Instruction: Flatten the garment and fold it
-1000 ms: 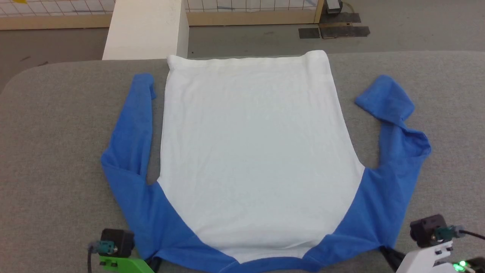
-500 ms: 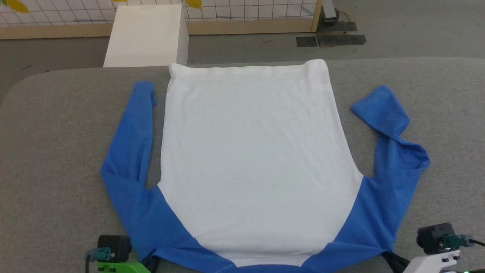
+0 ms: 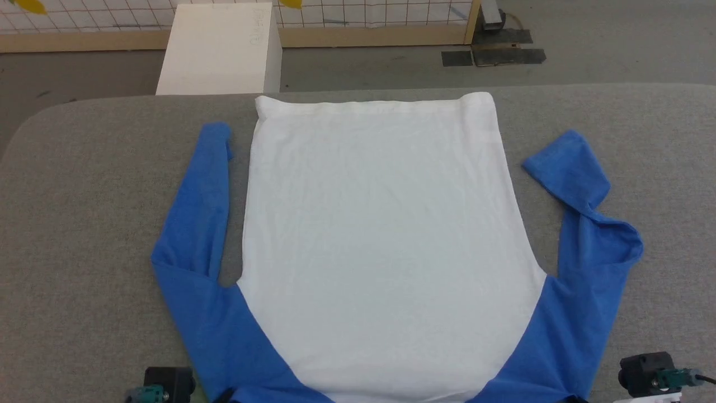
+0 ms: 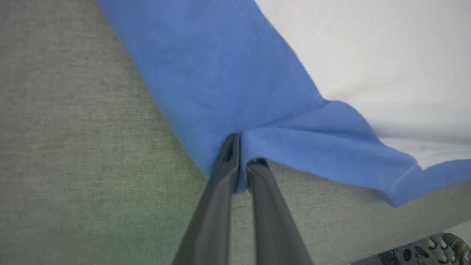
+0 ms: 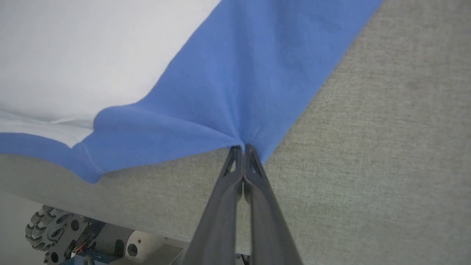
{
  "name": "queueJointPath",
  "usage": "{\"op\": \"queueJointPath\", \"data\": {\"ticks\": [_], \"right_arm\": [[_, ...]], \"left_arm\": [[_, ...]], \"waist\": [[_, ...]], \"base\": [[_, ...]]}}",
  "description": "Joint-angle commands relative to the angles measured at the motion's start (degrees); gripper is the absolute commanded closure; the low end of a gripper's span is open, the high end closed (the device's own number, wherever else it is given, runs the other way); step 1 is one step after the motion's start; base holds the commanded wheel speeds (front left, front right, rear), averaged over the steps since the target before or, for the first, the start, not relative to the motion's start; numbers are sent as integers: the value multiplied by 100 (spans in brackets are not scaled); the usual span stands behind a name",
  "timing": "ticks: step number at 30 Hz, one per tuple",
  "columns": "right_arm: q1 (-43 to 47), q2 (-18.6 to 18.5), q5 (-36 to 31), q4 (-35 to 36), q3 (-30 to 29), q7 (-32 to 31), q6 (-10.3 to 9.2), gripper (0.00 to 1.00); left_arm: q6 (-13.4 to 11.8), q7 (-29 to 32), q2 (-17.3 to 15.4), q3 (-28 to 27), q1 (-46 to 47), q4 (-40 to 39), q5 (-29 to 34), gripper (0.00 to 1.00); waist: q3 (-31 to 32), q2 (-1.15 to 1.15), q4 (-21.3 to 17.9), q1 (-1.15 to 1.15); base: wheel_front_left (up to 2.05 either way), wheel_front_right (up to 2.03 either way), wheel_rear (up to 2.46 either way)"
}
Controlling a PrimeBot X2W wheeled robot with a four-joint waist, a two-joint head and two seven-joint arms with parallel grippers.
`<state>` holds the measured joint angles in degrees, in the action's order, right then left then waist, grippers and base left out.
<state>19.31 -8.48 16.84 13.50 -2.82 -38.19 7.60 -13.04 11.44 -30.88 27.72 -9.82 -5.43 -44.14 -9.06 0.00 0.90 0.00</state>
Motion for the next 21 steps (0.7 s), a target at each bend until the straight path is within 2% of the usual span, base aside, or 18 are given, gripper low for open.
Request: {"op": "queueJointPath", "data": {"ticks": [1,6,7,9,21], "right_arm": [[14,15,-23,-140,14,97,-11,0],[-19,120,-55,-337,-58,588,-11,0],[-15,185,-88,-324,-139,944,-11,0],[18,222,-148,-294,-240,1179,-11,0],[47,284,-541,19,-819,2188,-11,0]], "left_arm": [[47,-35,35,30,22,100,61,0],[8,-183,123,3,-6,244,53,0],[-76,-202,68,-80,-150,234,-2,0],[-153,-205,-28,-167,-281,167,-34,0],[-516,-363,-555,-723,-703,-455,-48,0]], "waist": [[4,0,17,0],[66,0,23,0],[115,0,21,0],[152,0,22,0],[308,0,-30,0]], "base": [[0,0,0],[0,0,0],[0,0,0],[0,0,0],[0,0,0]]}}
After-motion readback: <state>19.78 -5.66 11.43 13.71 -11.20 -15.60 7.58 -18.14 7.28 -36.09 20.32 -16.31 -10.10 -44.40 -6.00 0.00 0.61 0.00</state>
